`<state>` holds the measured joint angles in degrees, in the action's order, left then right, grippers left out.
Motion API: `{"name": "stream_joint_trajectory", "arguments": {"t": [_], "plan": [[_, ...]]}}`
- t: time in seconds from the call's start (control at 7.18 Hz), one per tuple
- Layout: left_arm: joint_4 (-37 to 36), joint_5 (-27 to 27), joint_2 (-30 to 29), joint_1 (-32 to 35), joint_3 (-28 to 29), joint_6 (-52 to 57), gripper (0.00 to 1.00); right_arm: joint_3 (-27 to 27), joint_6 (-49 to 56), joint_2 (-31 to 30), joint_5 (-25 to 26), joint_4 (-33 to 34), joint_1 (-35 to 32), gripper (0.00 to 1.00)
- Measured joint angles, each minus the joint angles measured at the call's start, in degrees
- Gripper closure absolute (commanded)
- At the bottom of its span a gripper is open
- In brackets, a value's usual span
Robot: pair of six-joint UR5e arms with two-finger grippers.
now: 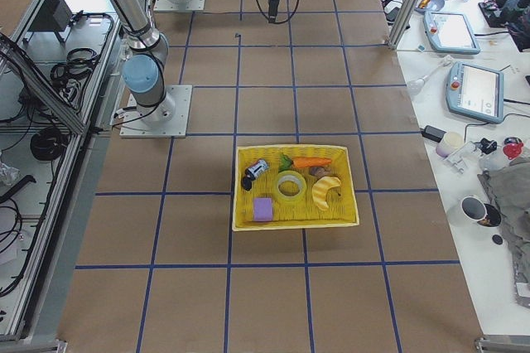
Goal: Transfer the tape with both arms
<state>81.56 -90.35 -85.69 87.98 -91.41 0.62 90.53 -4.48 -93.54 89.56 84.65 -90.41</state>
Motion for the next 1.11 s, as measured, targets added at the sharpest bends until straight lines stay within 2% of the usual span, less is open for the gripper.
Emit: {"name": "stream_joint_trajectory", "arguments": {"t": [0.84, 1.11], "plan": [[0.0, 0.0, 0.0, 0.0, 0.0, 0.0, 0.00, -0.1, 0.8, 0.1, 0.0, 0.6, 0.5, 0.00], [0.0, 0.0, 0.0, 0.0, -0.1, 0.0, 0.00, -0.4, 5.3, 0.1, 0.7, 2.5, 4.2, 0.00]]}}
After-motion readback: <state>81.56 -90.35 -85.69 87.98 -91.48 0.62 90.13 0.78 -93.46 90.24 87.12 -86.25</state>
